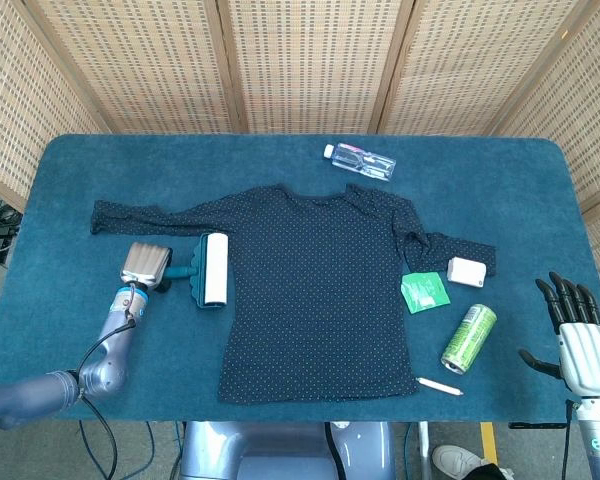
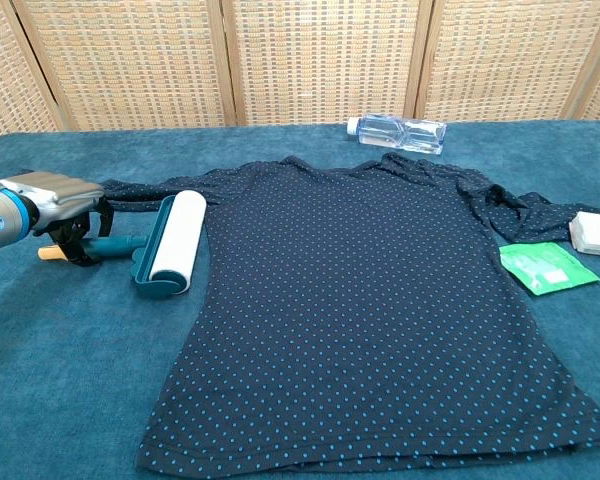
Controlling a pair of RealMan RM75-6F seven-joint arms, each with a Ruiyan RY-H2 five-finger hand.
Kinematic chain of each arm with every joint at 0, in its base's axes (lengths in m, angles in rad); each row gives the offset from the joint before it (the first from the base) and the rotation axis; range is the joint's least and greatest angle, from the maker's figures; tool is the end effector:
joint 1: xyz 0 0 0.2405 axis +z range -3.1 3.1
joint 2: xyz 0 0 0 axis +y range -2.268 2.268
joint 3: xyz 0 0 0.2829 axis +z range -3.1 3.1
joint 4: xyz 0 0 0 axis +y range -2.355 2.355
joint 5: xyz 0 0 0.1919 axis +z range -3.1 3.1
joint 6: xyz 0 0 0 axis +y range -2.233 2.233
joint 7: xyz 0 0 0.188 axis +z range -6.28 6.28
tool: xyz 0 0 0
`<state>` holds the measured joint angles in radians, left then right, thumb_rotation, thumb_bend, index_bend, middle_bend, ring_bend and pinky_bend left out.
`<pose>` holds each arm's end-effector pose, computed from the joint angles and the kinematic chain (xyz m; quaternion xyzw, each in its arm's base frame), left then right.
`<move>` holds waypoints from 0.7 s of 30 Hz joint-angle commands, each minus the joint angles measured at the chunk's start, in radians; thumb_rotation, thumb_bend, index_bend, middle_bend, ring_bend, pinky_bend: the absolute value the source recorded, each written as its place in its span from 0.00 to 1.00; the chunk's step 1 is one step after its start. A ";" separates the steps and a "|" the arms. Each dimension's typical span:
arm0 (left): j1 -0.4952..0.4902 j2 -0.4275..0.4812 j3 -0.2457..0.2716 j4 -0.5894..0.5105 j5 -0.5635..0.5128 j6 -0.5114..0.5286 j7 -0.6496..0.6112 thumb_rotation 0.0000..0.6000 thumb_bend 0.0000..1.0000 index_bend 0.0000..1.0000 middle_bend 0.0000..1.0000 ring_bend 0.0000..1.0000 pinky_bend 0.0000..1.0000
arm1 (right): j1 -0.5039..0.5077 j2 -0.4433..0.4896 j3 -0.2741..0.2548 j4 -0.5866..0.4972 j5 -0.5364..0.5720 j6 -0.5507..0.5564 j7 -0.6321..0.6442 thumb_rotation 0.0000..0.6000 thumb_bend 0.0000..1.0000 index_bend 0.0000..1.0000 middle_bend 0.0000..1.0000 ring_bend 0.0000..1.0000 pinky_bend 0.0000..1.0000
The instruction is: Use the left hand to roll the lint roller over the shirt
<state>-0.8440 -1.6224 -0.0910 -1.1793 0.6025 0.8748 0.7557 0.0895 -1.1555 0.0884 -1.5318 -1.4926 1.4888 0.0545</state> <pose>-0.2543 0.4419 -0.0206 -0.7405 -0.3579 -0.1372 0.5521 -0.3363 -0.2353 0.1906 0.5791 -0.3795 0.4069 0.5958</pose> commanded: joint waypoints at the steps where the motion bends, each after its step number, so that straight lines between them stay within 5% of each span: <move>1: 0.001 -0.010 -0.003 0.007 0.012 0.012 -0.006 1.00 0.85 0.82 0.74 0.64 0.67 | -0.001 0.000 0.000 -0.001 -0.003 0.005 0.003 1.00 0.08 0.00 0.00 0.00 0.00; 3: 0.004 -0.011 -0.003 0.004 0.045 0.034 -0.017 1.00 0.92 0.86 0.74 0.64 0.67 | -0.002 -0.001 0.002 0.001 -0.006 0.011 0.007 1.00 0.08 0.00 0.00 0.00 0.00; 9: -0.004 0.097 -0.020 -0.159 0.137 0.079 -0.023 1.00 0.94 0.88 0.74 0.64 0.67 | -0.004 0.001 0.004 0.003 -0.006 0.017 0.019 1.00 0.08 0.00 0.00 0.00 0.00; 21: -0.097 0.241 -0.051 -0.429 -0.018 0.092 0.140 1.00 0.93 0.89 0.74 0.64 0.67 | -0.008 0.014 0.009 0.006 0.010 0.012 0.050 1.00 0.08 0.00 0.00 0.00 0.00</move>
<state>-0.9079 -1.4032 -0.1305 -1.5728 0.6421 0.9617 0.8572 0.0811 -1.1420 0.0972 -1.5272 -1.4838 1.5023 0.1032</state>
